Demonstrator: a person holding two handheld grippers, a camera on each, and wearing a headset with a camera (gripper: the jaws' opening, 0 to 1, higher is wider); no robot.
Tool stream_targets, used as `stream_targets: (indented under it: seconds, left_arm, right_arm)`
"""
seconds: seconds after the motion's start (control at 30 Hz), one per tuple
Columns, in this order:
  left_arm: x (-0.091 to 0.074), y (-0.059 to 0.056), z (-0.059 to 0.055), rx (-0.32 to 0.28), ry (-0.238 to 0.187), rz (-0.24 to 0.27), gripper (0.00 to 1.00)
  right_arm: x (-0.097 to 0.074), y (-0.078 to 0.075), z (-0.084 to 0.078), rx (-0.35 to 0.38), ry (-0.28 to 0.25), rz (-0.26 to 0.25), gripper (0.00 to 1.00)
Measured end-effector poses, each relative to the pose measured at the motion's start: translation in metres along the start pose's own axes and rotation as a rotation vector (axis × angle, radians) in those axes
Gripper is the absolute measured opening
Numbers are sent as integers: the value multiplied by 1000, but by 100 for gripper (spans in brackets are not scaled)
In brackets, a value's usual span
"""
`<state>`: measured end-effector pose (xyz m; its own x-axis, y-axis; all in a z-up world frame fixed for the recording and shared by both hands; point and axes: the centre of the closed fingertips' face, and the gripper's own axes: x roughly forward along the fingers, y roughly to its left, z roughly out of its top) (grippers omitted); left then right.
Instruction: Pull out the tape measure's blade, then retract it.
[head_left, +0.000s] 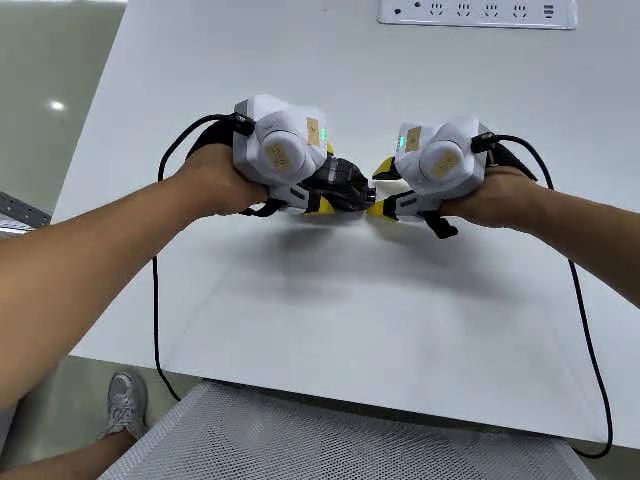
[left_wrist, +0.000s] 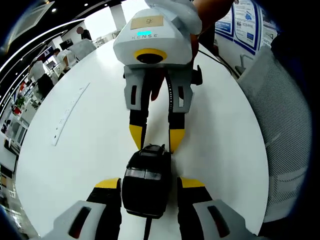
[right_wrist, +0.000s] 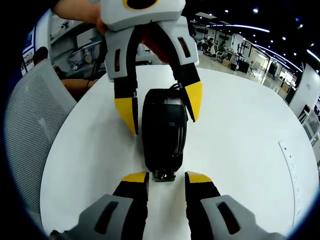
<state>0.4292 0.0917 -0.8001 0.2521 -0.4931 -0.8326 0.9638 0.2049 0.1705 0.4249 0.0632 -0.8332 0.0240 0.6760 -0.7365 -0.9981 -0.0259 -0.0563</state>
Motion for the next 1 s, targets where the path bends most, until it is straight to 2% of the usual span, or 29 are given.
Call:
stream_targets:
  seconds: [0.37,0.63,0.7,1.0]
  left_arm:
    - [1,2,0,30,8,-7,34]
    - [0,2,1,44,12,-14,33]
    - [0,2,1,43,13,-16,33]
    - [0,1,0,40,24,-26,32]
  right_arm:
    - [6,1,-2,-36,10,7,19]
    - [6,3,-1,-46,12,14,15]
    - [6,2,0,-69,10,10,13]
    - [5,3,-1,-87,25,5,12]
